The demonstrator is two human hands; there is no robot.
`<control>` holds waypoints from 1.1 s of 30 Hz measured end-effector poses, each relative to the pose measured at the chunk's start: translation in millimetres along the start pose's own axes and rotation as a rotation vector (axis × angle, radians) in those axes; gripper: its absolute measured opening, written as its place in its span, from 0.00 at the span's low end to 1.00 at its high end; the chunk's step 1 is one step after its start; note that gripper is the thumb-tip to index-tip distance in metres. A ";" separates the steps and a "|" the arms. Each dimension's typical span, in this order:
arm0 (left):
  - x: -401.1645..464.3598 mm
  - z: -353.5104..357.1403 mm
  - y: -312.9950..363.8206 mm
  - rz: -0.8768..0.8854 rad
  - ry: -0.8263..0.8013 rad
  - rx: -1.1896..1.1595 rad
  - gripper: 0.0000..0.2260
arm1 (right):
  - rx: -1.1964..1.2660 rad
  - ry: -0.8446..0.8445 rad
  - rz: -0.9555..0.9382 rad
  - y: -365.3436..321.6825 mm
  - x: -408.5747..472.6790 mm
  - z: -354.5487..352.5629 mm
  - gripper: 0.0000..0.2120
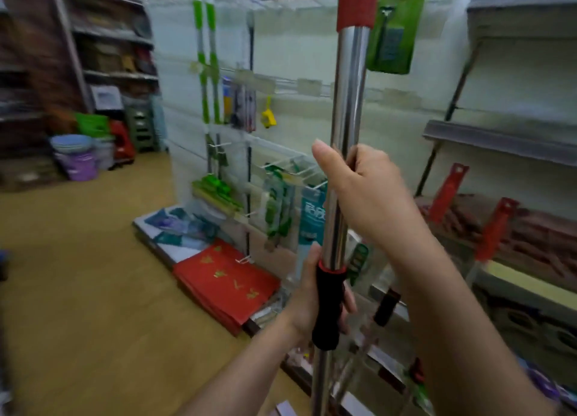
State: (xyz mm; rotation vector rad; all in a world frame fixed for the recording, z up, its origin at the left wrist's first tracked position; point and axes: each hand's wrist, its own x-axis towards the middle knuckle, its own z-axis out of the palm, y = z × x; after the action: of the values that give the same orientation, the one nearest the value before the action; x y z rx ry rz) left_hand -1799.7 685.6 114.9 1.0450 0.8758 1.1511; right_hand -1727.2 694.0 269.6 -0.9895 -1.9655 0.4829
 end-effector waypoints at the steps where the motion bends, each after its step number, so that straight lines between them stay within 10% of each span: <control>1: -3.5 -20.0 6.8 0.005 0.046 -0.021 0.39 | 0.023 -0.043 -0.013 -9.5 11.5 15.7 0.22; 20: 2.8 -353.2 185.0 0.375 0.686 0.166 0.41 | 0.640 -0.236 -0.201 -83.6 190.6 337.2 0.19; 25: 36.9 -436.9 212.0 0.667 0.963 0.473 0.17 | 0.610 -0.302 -0.246 -94.7 277.8 415.3 0.16; 33: 93.4 -581.9 250.0 0.695 1.056 0.683 0.18 | 0.486 -0.367 -0.278 -108.4 404.3 534.1 0.17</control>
State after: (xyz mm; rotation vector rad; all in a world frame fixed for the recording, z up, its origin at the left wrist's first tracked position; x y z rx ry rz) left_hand -2396.7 906.8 181.8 1.3265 1.9133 2.1533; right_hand -2348.2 966.9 254.7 -0.3306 -2.1127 0.9771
